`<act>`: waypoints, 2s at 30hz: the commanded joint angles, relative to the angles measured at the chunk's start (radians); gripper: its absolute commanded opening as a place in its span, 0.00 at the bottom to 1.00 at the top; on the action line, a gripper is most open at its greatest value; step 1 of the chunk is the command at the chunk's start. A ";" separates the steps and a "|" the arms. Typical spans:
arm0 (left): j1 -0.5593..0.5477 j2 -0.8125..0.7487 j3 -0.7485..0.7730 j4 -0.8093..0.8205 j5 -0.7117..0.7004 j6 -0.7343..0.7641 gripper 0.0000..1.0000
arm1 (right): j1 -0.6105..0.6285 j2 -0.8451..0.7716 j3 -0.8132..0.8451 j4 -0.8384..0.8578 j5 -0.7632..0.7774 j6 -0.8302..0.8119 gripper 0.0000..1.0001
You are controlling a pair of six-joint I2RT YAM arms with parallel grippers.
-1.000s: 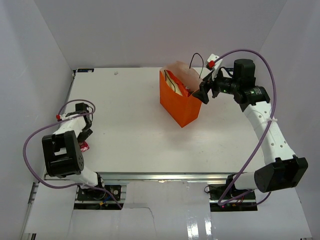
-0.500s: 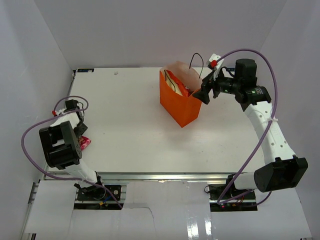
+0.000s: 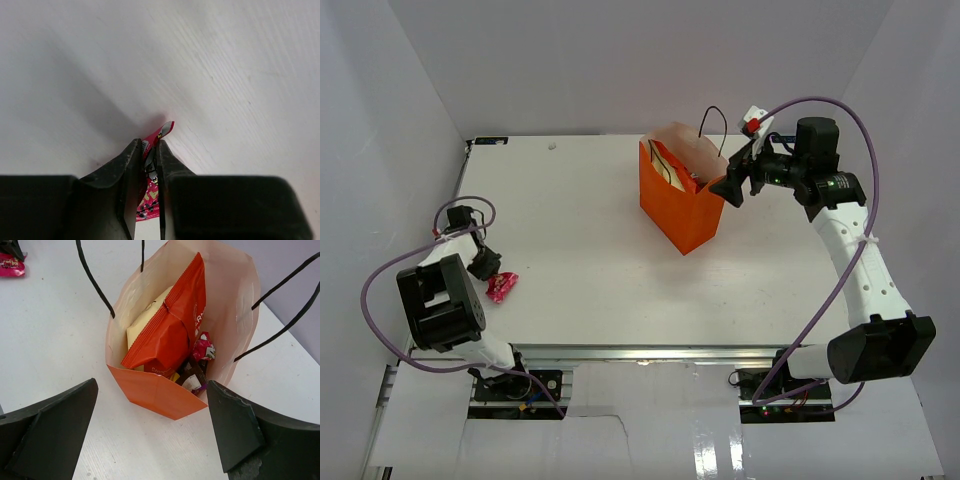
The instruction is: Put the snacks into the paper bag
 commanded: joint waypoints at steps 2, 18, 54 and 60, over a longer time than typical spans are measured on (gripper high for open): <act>-0.001 -0.062 -0.047 -0.007 0.195 -0.022 0.14 | -0.007 -0.008 0.031 0.017 -0.029 0.016 0.95; -0.016 -0.257 -0.246 0.342 0.990 -0.184 0.00 | 0.007 -0.063 0.049 -0.170 -0.404 -0.382 0.95; -0.630 -0.213 -0.099 0.467 1.035 -0.415 0.00 | 0.893 0.274 -0.150 -0.033 0.324 -1.469 0.73; -0.632 -0.230 -0.101 0.468 1.042 -0.416 0.00 | 0.893 0.308 -0.152 -0.027 0.373 -1.437 0.50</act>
